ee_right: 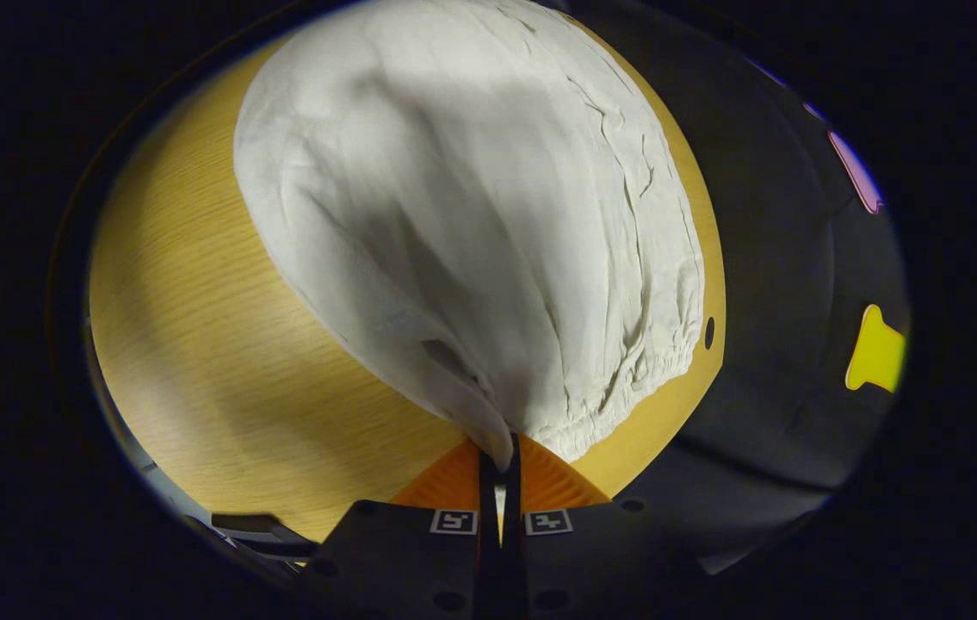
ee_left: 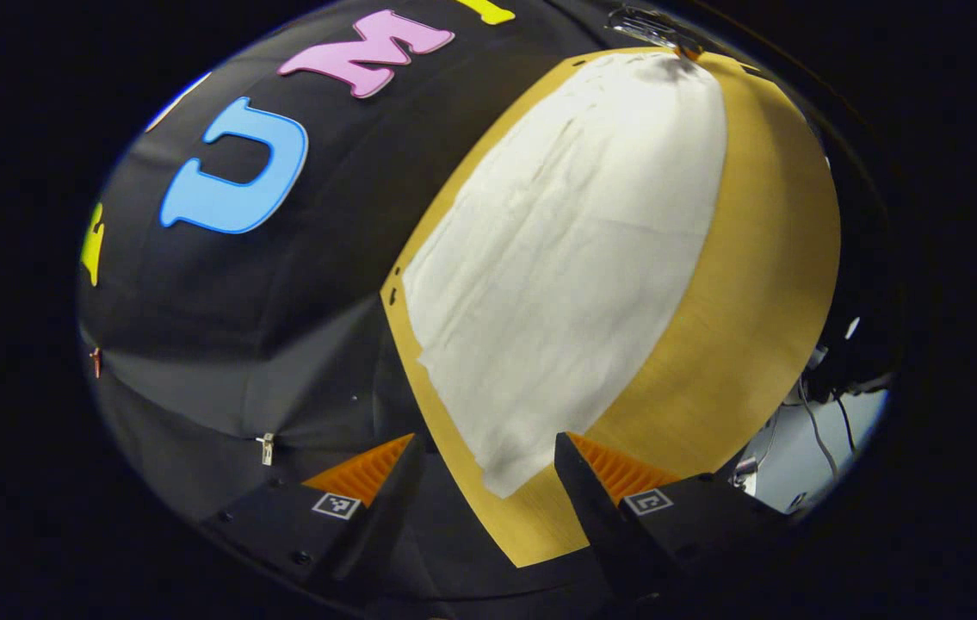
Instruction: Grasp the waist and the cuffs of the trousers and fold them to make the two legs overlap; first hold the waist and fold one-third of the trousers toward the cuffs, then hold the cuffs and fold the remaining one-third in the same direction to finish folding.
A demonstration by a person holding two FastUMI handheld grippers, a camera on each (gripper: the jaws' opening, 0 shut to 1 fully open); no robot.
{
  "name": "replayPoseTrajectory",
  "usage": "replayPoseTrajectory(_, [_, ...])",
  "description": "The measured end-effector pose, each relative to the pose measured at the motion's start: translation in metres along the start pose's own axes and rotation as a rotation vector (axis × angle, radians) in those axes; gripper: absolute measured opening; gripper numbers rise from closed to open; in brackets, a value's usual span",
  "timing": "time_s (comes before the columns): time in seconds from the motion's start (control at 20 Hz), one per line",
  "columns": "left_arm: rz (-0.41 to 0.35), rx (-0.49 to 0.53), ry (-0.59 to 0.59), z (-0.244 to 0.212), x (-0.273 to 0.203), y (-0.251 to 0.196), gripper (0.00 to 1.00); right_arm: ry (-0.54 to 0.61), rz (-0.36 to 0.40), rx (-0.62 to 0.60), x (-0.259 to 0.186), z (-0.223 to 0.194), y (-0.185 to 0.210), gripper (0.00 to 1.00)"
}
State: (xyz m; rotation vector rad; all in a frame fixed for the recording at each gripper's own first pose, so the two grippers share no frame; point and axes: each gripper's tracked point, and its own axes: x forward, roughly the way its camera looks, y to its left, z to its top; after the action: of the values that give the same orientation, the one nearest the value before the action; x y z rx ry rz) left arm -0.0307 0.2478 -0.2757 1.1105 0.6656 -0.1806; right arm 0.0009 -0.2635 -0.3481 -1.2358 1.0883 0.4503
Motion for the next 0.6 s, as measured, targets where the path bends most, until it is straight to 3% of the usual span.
replayPoseTrajectory(0.3, [-0.053, 0.130, 0.077, -0.052, 0.029, 0.006, 0.94, 0.029, 0.014, -0.009, 0.000, 0.000, 0.000, 0.05])
replayPoseTrajectory(0.6, [-0.133, 0.274, 0.100, -0.071, 0.064, 0.002, 0.95, 0.043, 0.019, -0.016, 0.001, 0.000, -0.001, 0.05])
